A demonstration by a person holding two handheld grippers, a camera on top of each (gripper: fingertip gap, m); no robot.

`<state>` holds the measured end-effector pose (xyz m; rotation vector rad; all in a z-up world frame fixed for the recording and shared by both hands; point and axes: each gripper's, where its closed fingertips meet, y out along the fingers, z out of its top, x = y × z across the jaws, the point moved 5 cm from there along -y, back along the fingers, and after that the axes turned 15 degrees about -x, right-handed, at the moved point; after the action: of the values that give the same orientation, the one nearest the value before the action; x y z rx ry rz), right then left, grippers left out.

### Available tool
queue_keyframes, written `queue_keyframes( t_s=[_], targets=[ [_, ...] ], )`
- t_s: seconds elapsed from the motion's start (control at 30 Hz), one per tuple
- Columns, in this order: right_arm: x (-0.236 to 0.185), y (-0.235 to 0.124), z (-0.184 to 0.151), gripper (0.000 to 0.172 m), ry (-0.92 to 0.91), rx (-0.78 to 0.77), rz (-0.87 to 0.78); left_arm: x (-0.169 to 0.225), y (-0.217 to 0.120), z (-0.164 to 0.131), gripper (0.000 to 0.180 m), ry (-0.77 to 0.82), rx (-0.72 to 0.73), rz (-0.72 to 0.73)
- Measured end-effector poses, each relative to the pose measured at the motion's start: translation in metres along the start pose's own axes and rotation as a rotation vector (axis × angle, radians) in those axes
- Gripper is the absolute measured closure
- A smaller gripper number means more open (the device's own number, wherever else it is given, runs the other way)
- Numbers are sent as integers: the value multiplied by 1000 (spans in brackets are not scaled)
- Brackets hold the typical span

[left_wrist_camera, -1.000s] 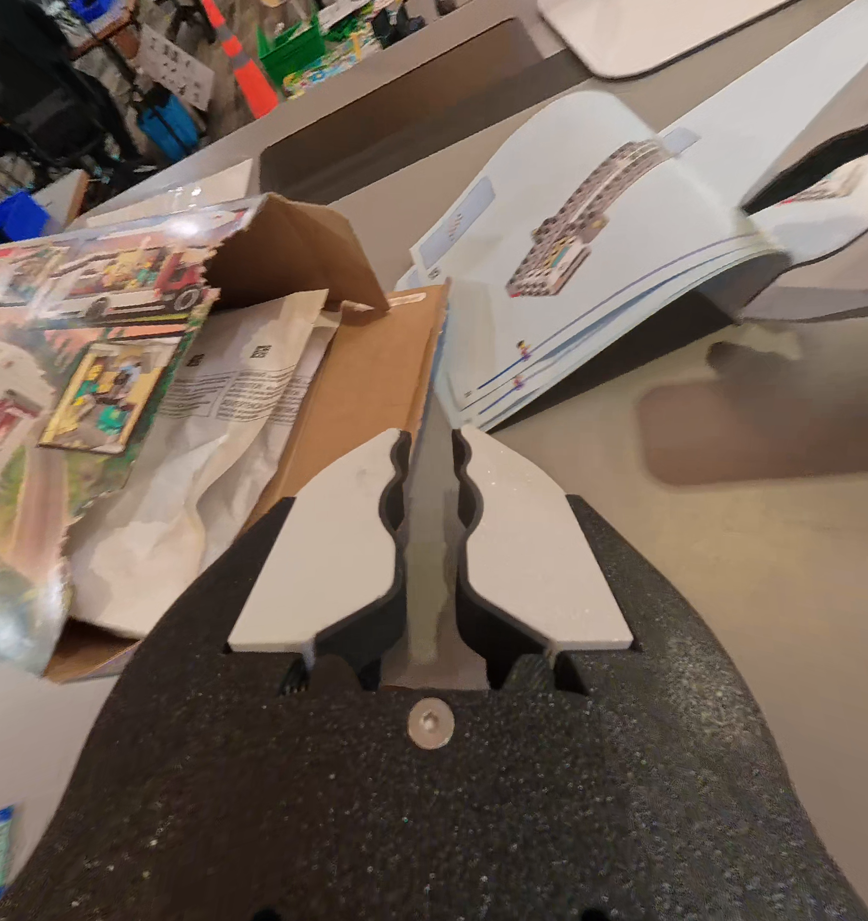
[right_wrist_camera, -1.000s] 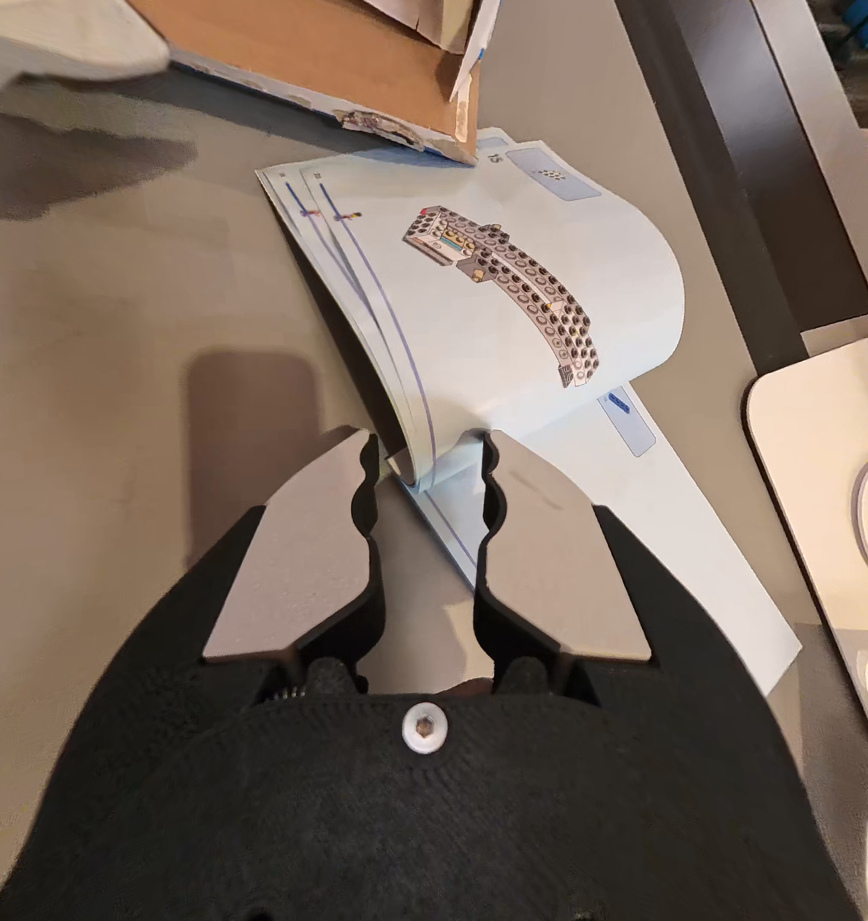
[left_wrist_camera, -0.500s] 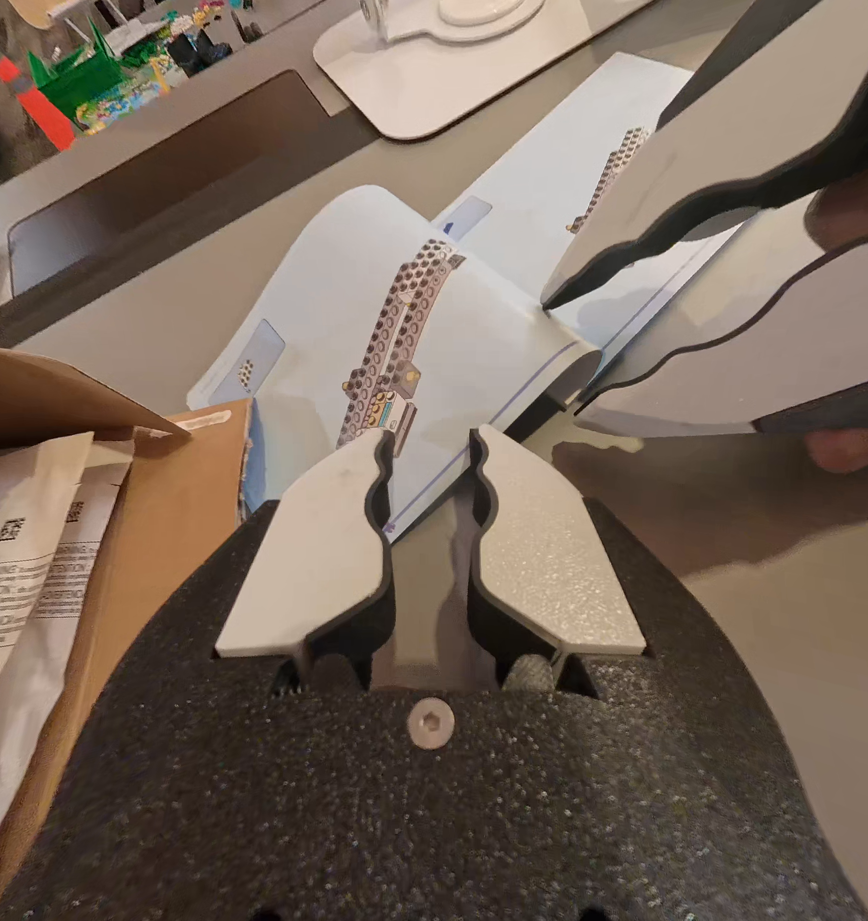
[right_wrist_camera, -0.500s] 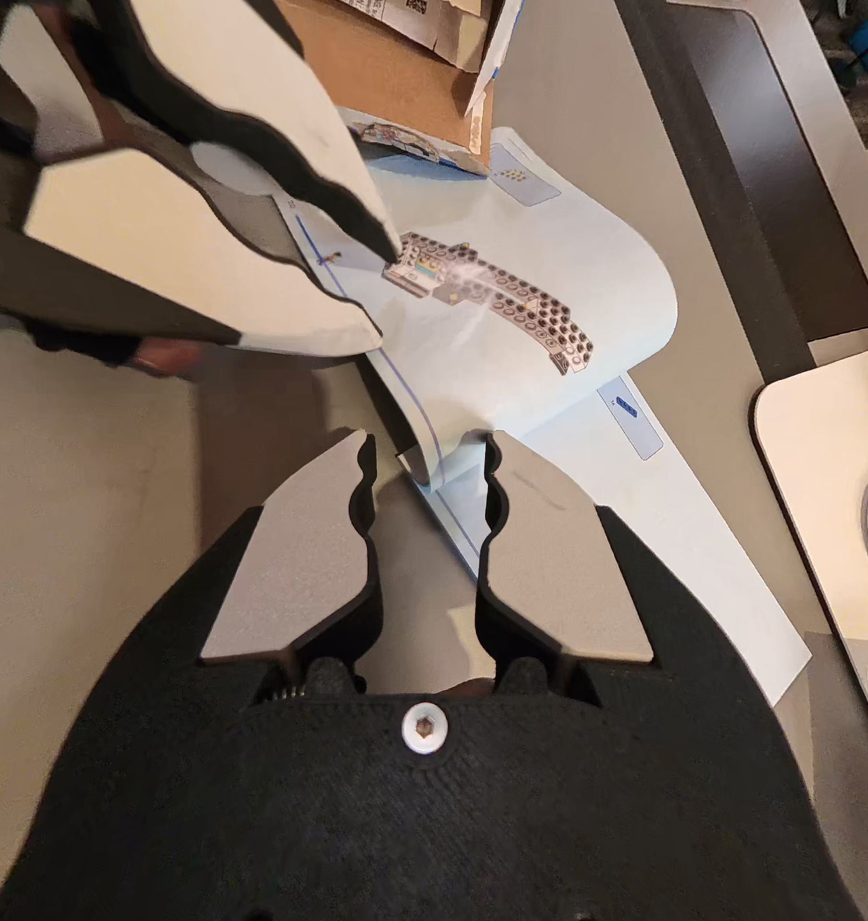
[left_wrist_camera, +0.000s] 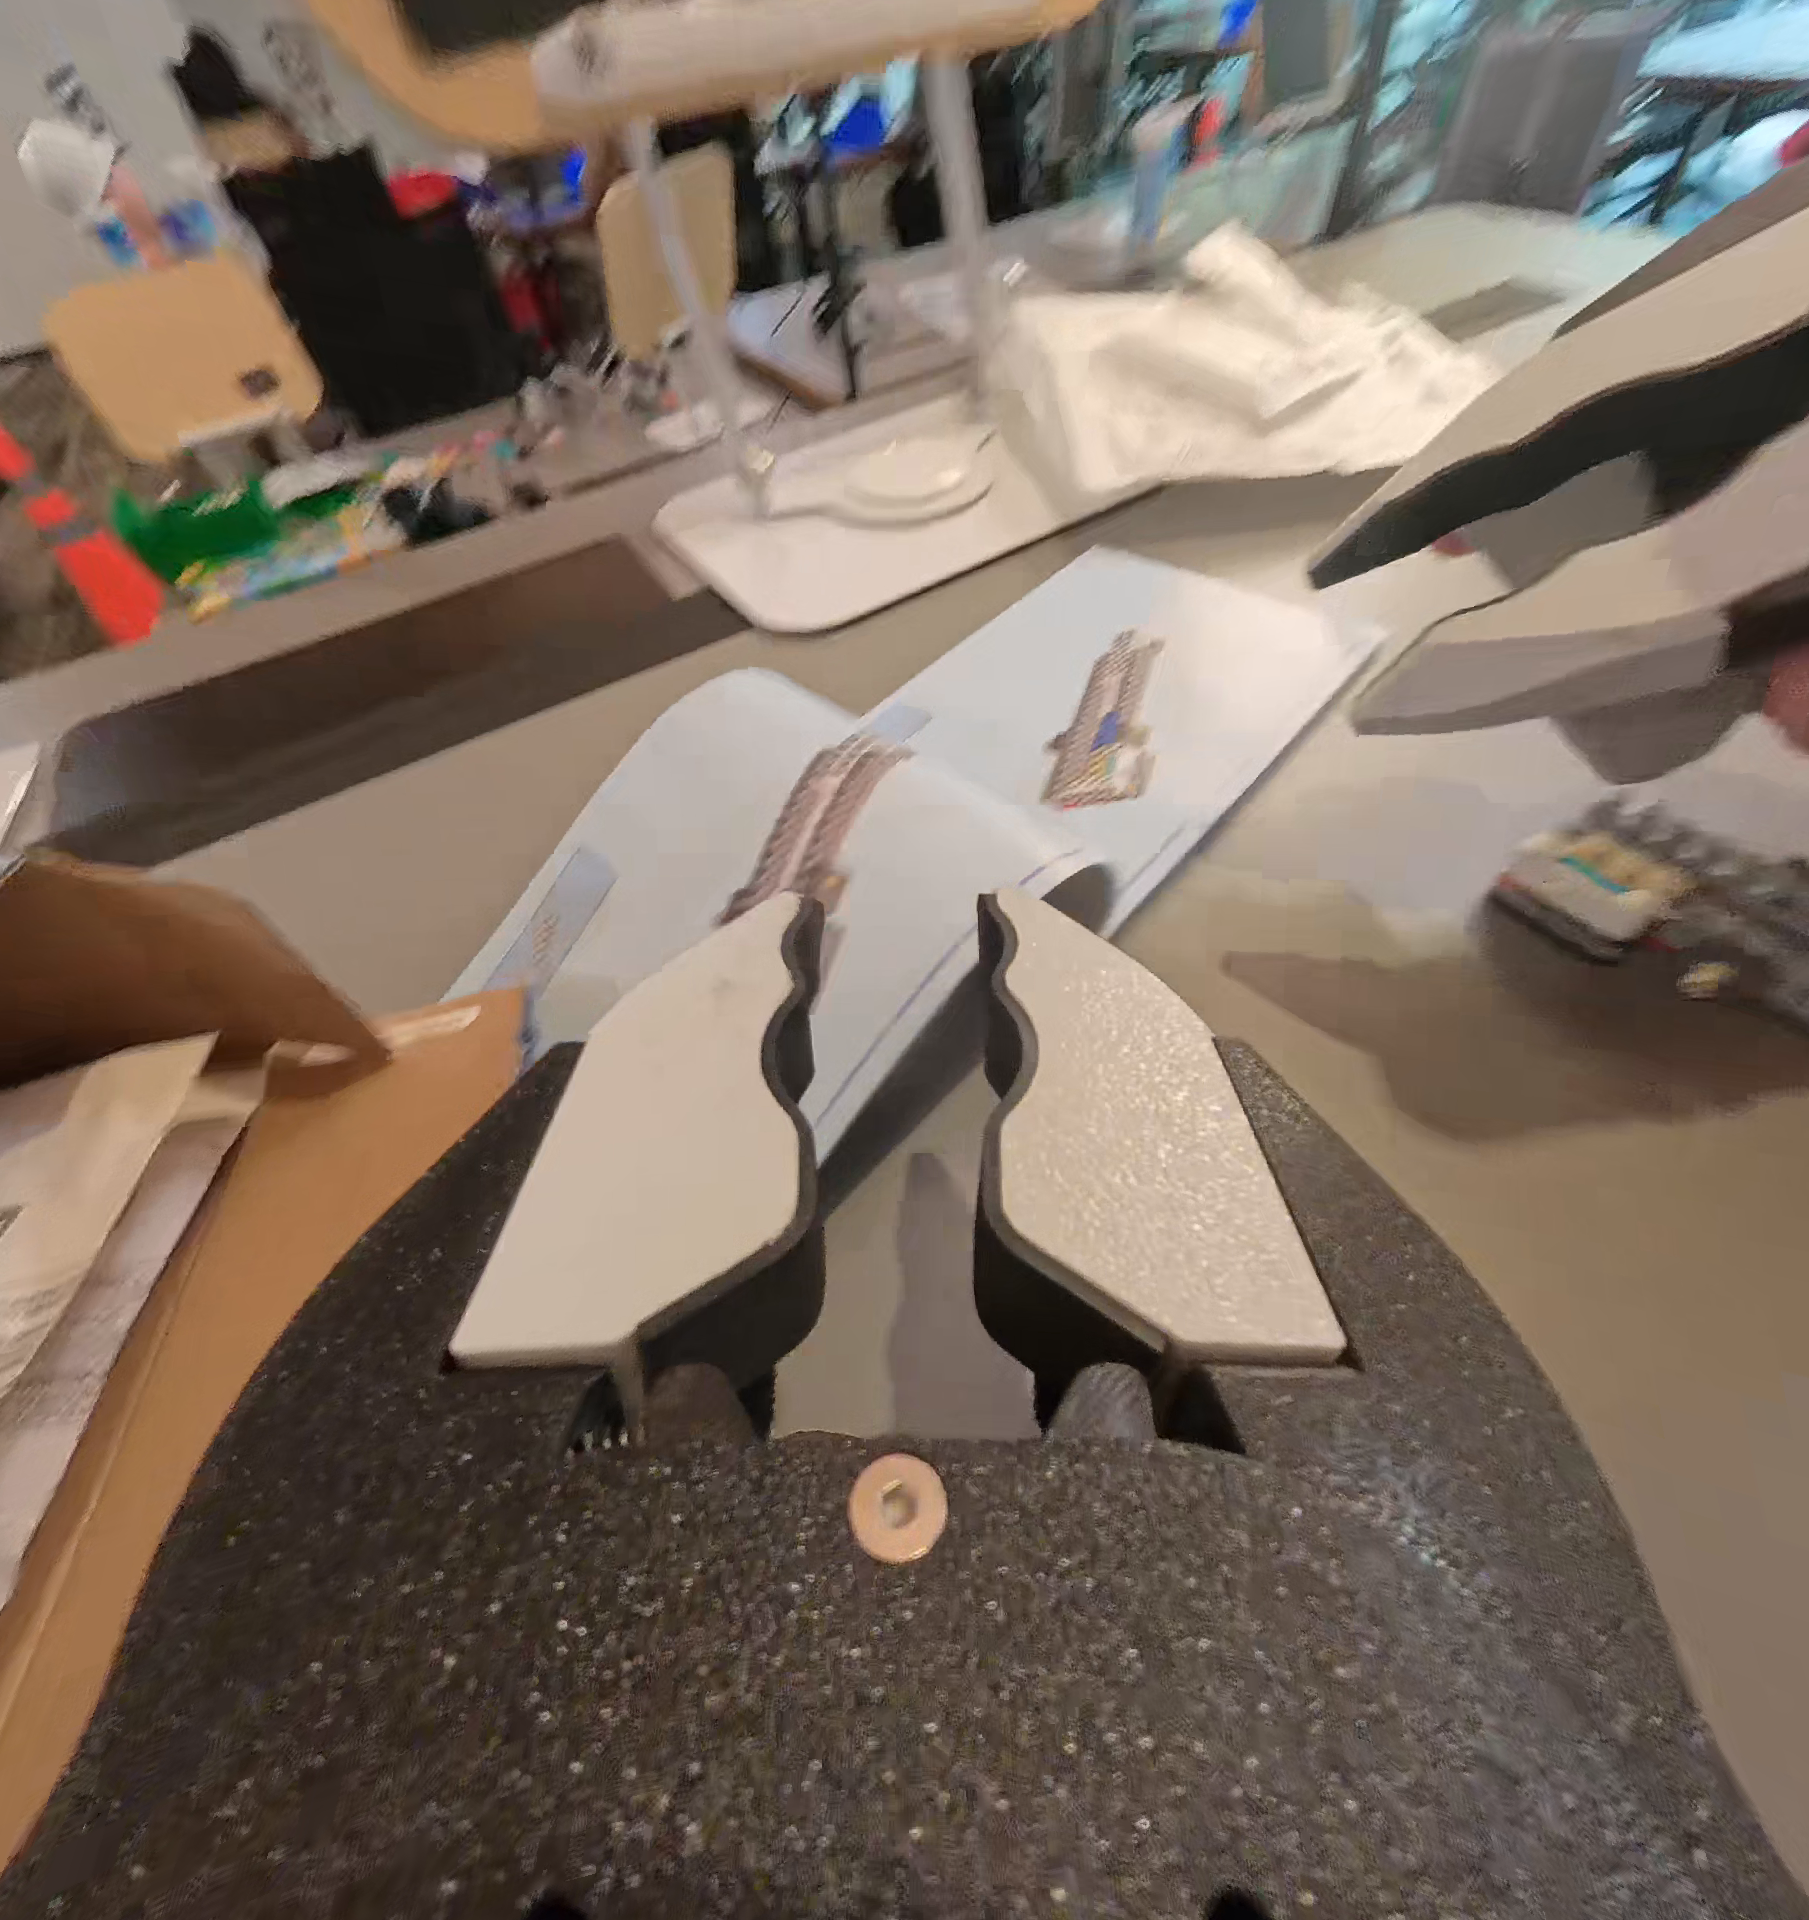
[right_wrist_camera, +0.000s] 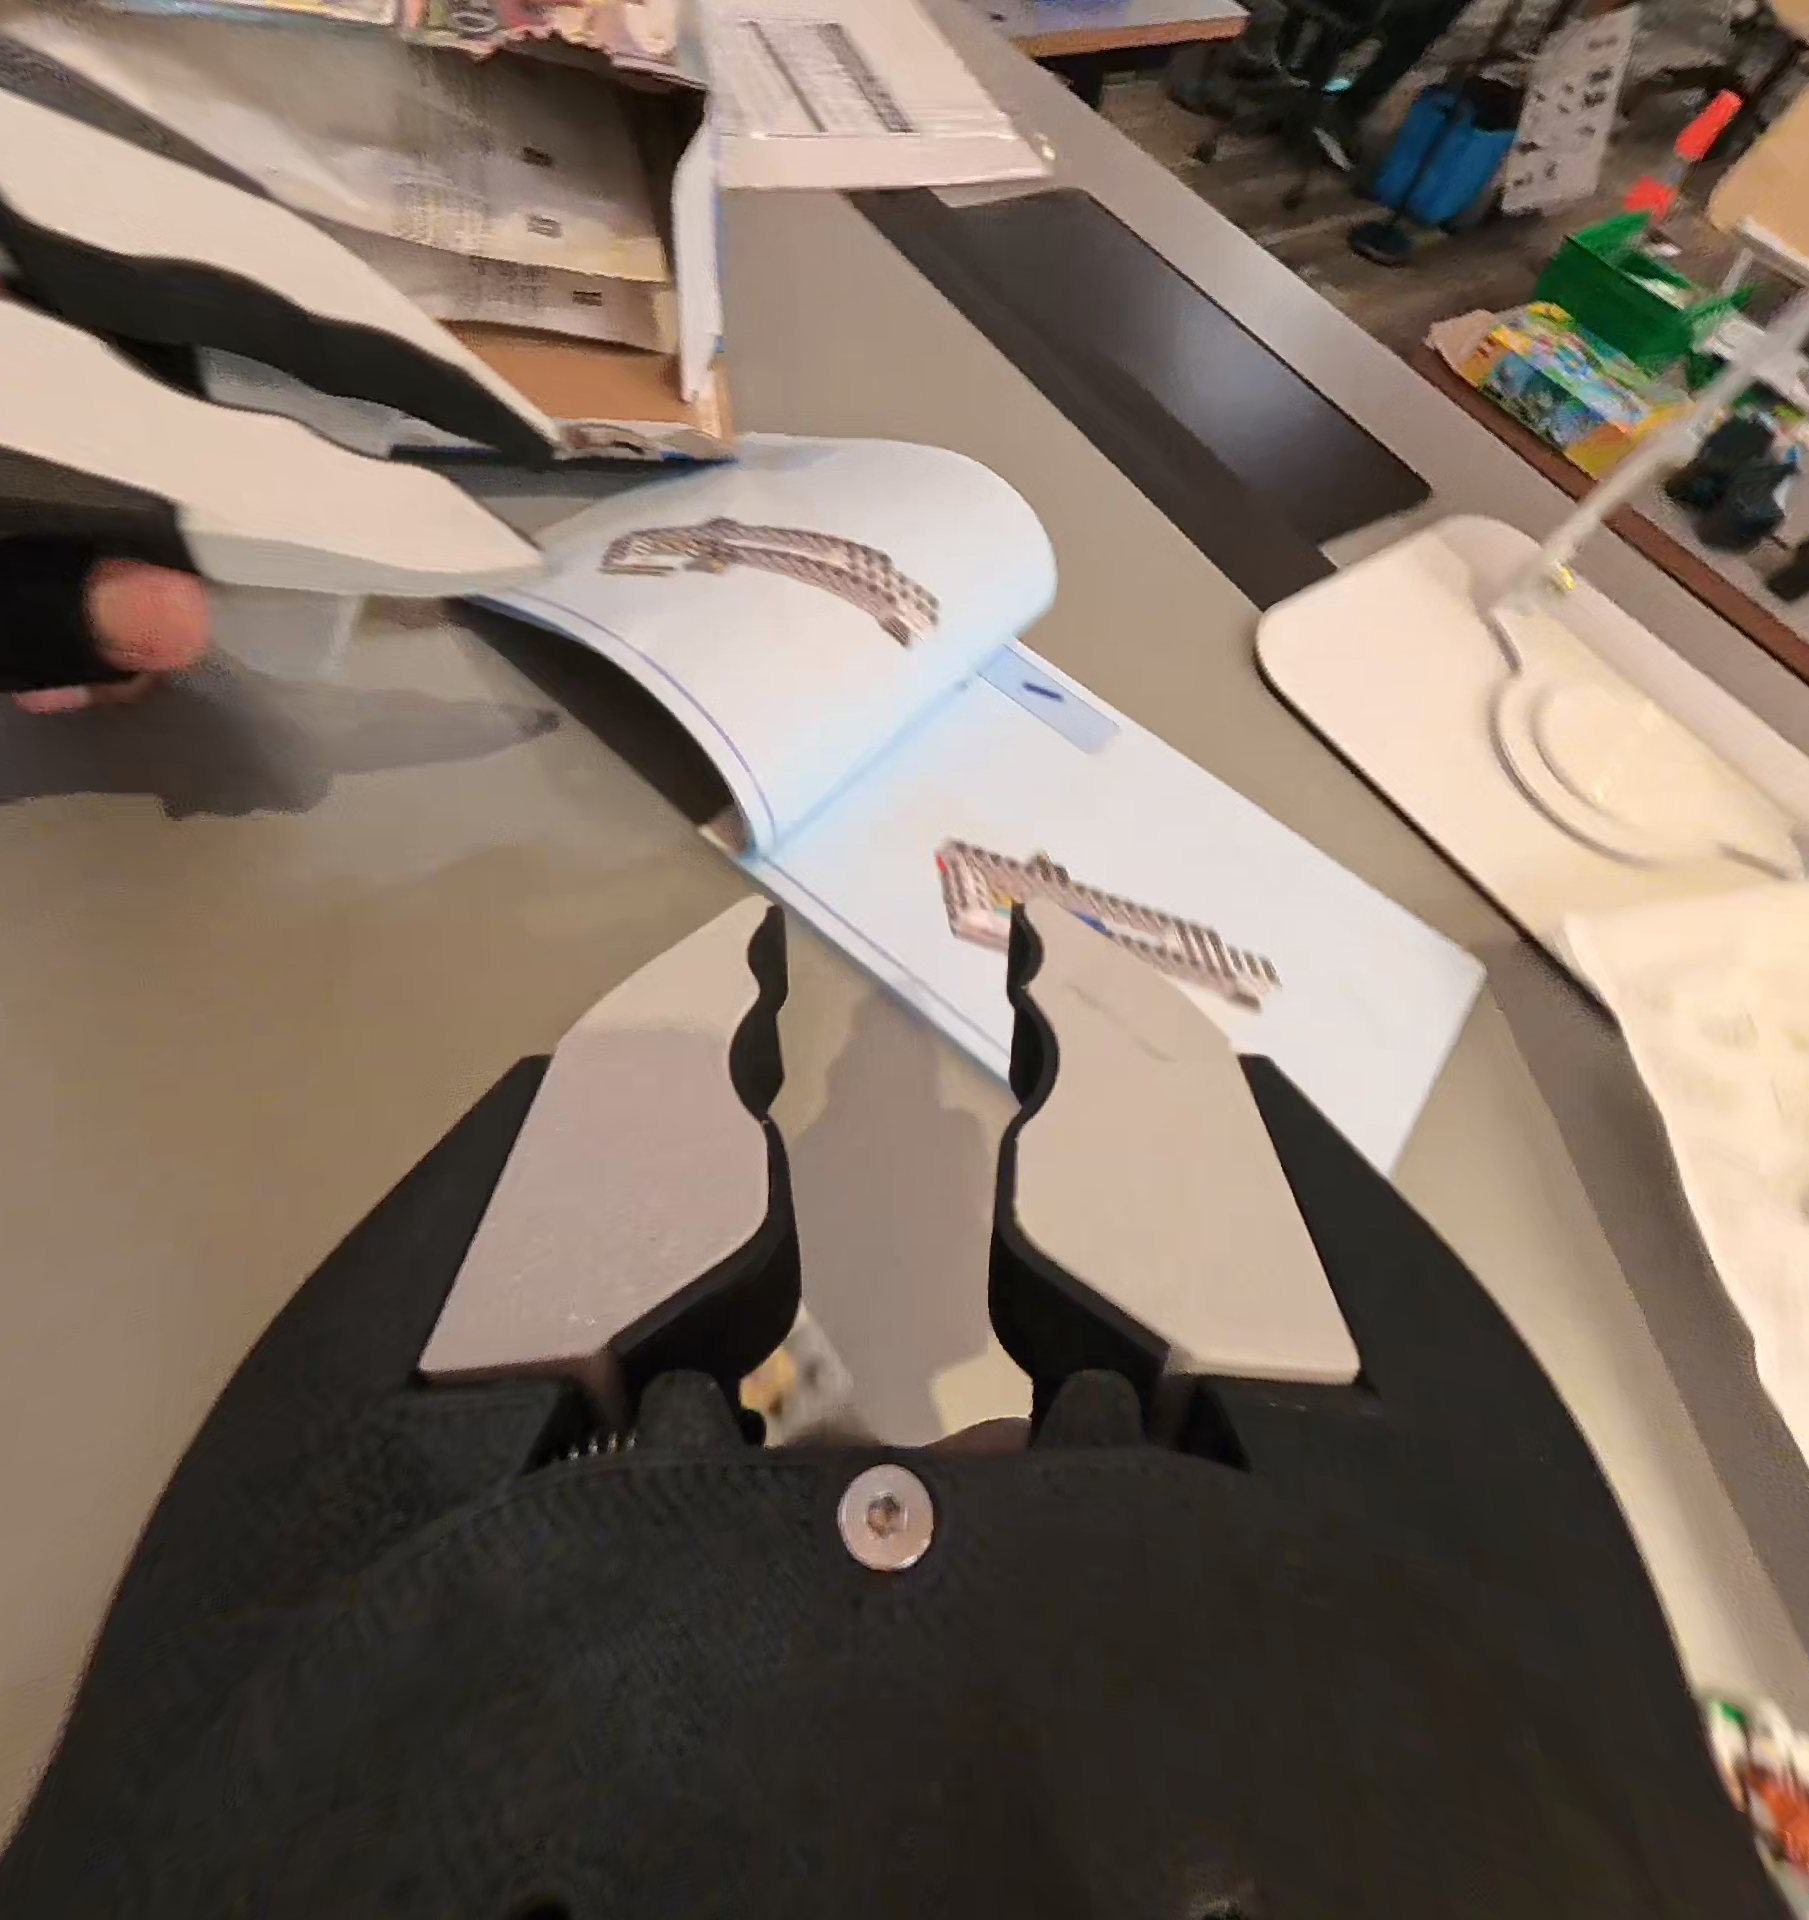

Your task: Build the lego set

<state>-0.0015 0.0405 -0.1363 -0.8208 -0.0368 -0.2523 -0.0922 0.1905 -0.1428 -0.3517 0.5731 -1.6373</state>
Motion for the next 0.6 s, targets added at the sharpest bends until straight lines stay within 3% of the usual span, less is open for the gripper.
queue_keyframes(
  t_s=[0.2, 0.37, 0.6],
  targets=[
    [25, -8, -42, 133, 83, -29, -26, 61, 8, 38, 152, 84, 178, -216],
    [29, -1, -48, 134, 107, 10, 18, 121, 42, 85, 152, 219, 302, -328],
    [32, -3, -49, 135, 147, 36, 69, 125, 54, 74, 152, 187, 292, -368]
  ],
)
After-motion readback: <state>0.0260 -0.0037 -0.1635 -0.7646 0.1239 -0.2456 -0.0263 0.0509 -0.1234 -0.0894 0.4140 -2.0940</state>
